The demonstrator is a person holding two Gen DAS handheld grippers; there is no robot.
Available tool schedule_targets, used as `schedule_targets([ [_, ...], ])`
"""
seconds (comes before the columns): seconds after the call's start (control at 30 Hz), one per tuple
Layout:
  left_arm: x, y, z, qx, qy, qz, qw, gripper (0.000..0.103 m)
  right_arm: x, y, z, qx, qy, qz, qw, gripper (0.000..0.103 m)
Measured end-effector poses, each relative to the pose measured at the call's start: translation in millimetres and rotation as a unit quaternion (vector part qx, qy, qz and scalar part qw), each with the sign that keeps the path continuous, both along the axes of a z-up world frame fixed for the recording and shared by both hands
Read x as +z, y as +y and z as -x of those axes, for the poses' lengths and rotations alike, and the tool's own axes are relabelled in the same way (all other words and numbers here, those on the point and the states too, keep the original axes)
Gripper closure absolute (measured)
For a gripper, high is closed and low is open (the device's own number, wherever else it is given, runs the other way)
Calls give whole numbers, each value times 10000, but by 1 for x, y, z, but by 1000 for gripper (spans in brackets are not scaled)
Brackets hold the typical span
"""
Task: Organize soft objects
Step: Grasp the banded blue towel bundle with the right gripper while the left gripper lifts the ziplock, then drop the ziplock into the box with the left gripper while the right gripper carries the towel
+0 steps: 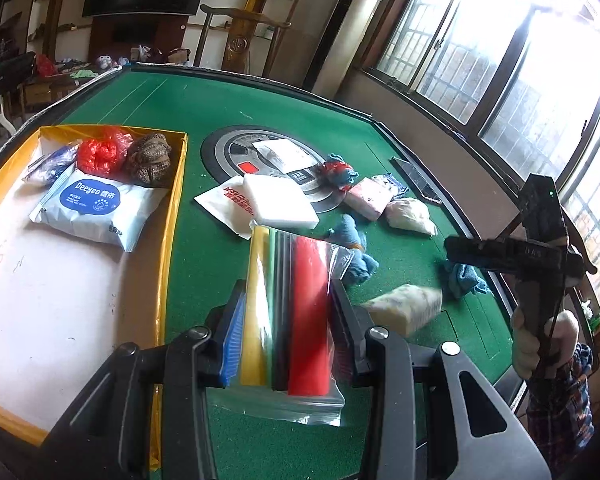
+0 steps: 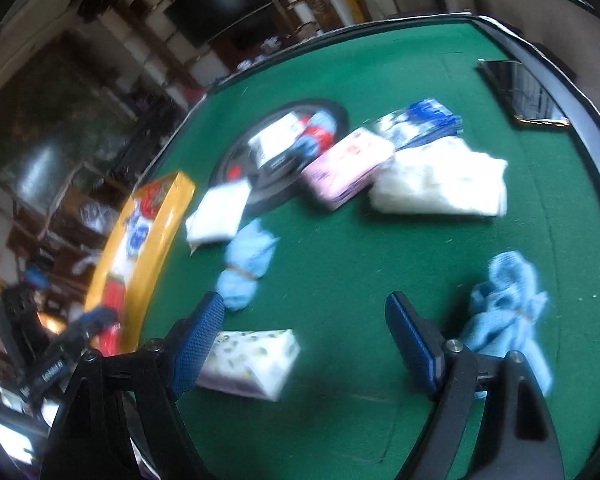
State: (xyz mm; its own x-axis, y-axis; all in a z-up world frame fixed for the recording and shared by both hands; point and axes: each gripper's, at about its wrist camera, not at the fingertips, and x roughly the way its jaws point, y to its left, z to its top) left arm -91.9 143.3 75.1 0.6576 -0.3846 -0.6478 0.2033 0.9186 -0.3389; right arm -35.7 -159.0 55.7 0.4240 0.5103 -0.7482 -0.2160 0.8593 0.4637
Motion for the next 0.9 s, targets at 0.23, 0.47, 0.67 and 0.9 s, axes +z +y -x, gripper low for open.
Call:
schedule_targets([
  [0.23,3,12,8,103,-73,-17,9999,67,-8,43,22,358,-1,381,9986,24],
  [0.47,-6,20,7,185,54,126,9997,67,-11,84,1,167,-98,679,9975,24],
  [0.67,6,44,15,425,-99,-8,9990,67,-31,114,-25,-9,47,1276,9918,45],
  [0.9,6,114,-6,1193,166,-663,9905,67,-11,101,-10,-153,-156,1023,9945,76],
])
